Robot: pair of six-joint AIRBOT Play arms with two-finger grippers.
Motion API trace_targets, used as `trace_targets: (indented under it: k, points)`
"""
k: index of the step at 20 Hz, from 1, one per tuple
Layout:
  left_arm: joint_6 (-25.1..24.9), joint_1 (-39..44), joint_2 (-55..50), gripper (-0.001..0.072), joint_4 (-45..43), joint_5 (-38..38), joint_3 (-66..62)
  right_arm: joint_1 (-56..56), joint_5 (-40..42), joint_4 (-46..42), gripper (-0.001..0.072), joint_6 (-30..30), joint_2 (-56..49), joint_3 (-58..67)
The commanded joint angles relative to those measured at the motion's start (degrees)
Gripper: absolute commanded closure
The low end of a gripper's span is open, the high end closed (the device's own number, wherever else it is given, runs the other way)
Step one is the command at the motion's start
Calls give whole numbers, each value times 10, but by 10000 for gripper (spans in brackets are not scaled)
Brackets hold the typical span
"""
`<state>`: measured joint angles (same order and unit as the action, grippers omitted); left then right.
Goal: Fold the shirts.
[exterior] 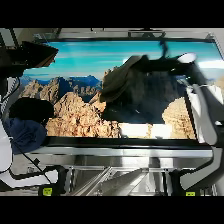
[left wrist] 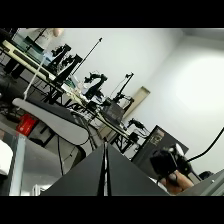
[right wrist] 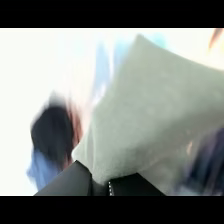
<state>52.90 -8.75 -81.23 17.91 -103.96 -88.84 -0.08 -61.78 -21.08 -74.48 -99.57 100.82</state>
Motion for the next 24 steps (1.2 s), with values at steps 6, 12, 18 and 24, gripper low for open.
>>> trace_targets:
  k: [6, 12, 18, 24]
  points:
    - [0, 0, 0, 676, 0, -14, 0, -384, -96, -150, 696, -246, 175, 21]
    - [0, 0, 0, 676, -4, -15, 0, -515, -316, -413, 697, -245, 225, -146]
    - [0, 0, 0, 676, -4, -16, 0, -545, -240, -571, 694, -239, 263, -424]
    - [0, 0, 0, 677, -4, -2, 0, -541, -263, -572, 98, -214, 267, -424]
